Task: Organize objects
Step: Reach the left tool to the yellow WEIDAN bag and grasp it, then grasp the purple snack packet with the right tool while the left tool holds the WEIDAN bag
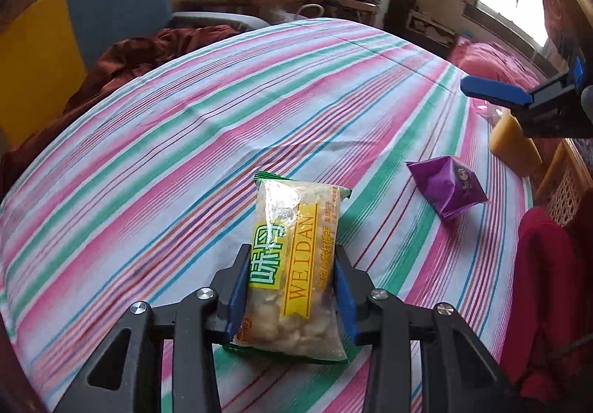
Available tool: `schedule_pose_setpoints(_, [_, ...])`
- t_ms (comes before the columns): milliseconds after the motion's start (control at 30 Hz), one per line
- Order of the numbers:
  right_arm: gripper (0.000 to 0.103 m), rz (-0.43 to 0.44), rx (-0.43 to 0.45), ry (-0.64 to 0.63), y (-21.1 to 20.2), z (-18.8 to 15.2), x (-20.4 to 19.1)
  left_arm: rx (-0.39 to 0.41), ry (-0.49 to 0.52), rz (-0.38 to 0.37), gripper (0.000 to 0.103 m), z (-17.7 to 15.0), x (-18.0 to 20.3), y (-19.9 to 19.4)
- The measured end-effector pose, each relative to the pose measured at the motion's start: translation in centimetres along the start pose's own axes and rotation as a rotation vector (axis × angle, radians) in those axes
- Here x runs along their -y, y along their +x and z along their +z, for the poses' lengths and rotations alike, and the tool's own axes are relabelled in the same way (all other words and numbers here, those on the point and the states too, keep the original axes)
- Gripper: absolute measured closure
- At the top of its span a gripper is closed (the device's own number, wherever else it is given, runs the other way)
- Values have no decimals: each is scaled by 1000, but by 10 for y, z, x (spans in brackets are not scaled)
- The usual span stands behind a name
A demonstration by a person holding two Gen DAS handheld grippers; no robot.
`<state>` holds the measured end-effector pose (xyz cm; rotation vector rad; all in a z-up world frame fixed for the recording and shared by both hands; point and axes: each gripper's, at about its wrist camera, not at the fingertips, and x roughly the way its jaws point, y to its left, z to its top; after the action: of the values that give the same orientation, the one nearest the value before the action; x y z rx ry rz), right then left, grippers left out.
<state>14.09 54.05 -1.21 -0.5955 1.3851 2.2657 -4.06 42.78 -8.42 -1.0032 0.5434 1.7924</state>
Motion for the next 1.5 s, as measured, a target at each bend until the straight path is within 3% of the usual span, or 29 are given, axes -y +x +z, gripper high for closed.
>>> schedule_pose_setpoints(233, [0, -56, -70, -21, 16, -3, -1, 56, -189, 71, 62, -73, -20, -57])
schedule_pose_setpoints(333, [0, -93, -88, -31, 21, -4, -1, 80, -189, 106, 62, -103, -13, -77])
schedule_pose_setpoints(467, [0, -158, -110, -74, 26, -7, -6, 102, -170, 126, 62, -115, -9, -85])
schedule_pose_setpoints(567, [0, -189, -224, -142, 38, -10, -14, 111, -168, 110, 62, -117, -11, -85])
schedule_pose_setpoints(633, [0, -208, -311, -251, 39, -10, -26, 122, -167, 101, 62, -116, -11, -81])
schedule_pose_setpoints(700, [0, -297, -349, -425, 32, -11, -39, 133, -168, 94, 62, -118, -12, -81])
schedule_pose_setpoints(867, [0, -450, -500, -704, 25, -23, -36, 147, -182, 77, 62, -115, -14, -77])
schedule_pose_setpoints(933, [1, -483, -560, -686, 29, -28, -23, 148, -187, 73, 62, -116, -15, -77])
schedule_pose_setpoints(1000, [1, -471, -584, -568, 35, -25, -9, 148, -190, 71, 62, -116, -15, -77])
schedule_pose_setpoints(1067, [1, -452, -582, -455, 39, -19, 4, 149, -189, 70, 62, -116, -15, -77])
schedule_pose_setpoints(1133, [1, -498, -581, -418, 49, -18, 13, 151, -193, 68, 62, -116, -16, -77])
schedule_pose_setpoints(1167, [3, -509, -593, -410, 54, -19, 16, 153, -194, 68, 62, -117, -16, -77])
schedule_pose_setpoints(1267, [30, -530, -663, -429, 68, -24, 21, 159, -196, 73, 60, -118, -15, -77])
schedule_pose_setpoints(1333, [38, -579, -722, -473, 81, -32, 23, 162, -197, 72, 60, -118, -15, -77])
schedule_pose_setpoints(1433, [48, -595, -679, -500, 85, -29, 18, 168, -205, 62, 60, -119, -16, -78])
schedule_pose_setpoints(1500, [63, -596, -658, -526, 88, -30, 14, 172, -203, 63, 60, -120, -16, -78])
